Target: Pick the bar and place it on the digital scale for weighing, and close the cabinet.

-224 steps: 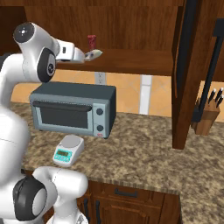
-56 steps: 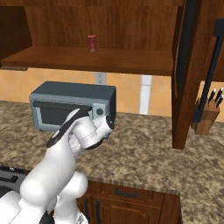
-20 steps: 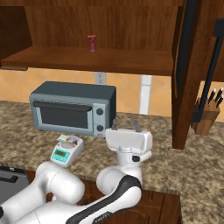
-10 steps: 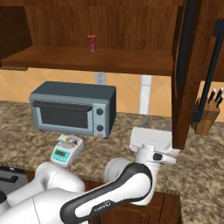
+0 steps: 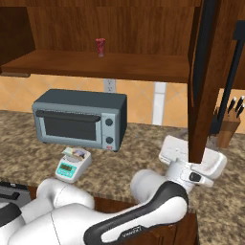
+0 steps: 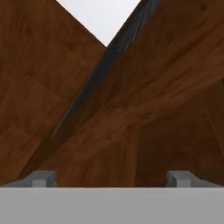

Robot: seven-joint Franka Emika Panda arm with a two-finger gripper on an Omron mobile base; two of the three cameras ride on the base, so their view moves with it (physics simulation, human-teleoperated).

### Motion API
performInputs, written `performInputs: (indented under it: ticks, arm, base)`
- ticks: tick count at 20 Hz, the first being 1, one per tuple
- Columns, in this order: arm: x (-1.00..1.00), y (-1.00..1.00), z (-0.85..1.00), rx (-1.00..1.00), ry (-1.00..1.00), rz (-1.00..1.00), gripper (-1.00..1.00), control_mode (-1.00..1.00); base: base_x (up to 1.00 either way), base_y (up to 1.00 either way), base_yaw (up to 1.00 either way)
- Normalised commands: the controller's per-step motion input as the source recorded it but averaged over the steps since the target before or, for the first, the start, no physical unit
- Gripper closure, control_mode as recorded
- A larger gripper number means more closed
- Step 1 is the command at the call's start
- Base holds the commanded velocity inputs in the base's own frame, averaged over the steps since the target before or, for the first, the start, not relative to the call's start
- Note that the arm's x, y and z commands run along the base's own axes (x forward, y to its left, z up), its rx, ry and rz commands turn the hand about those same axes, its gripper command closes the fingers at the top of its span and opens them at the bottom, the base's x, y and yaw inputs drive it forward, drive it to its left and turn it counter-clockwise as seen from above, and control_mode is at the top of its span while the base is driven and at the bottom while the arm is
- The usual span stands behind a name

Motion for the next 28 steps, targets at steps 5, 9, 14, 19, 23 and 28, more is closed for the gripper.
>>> performInputs:
  ticks: [5, 9, 14, 19, 23, 28]
  arm:
    - [-0.07, -0.22, 0.25, 0.00, -0.33, 0.07, -1.00, -1.00]
    - [0.01, -0.34, 0.06, 0.00, -0.13, 0.09, -1.00, -1.00]
    - [-0.03, -0.29, 0.17, 0.01, -0.13, 0.10, -1.00, -1.00]
    - [0.00, -0.21, -0.41, 0.00, -0.02, 0.14, -1.00, -1.00]
    - [0.17, -0.54, 0.08, 0.05, -0.02, 0.10, -1.00, -1.00]
    - [-0.28, -0.21, 0.45, 0.06, -0.31, 0.19, -1.00, -1.00]
  base:
    - [0.00, 0.00, 0.00]
    - [0.00, 0.00, 0.00]
    - [0.00, 0.00, 0.00]
    - [0.00, 0.00, 0.00]
    - [0.00, 0.00, 0.00]
    - [0.00, 0.00, 0.00]
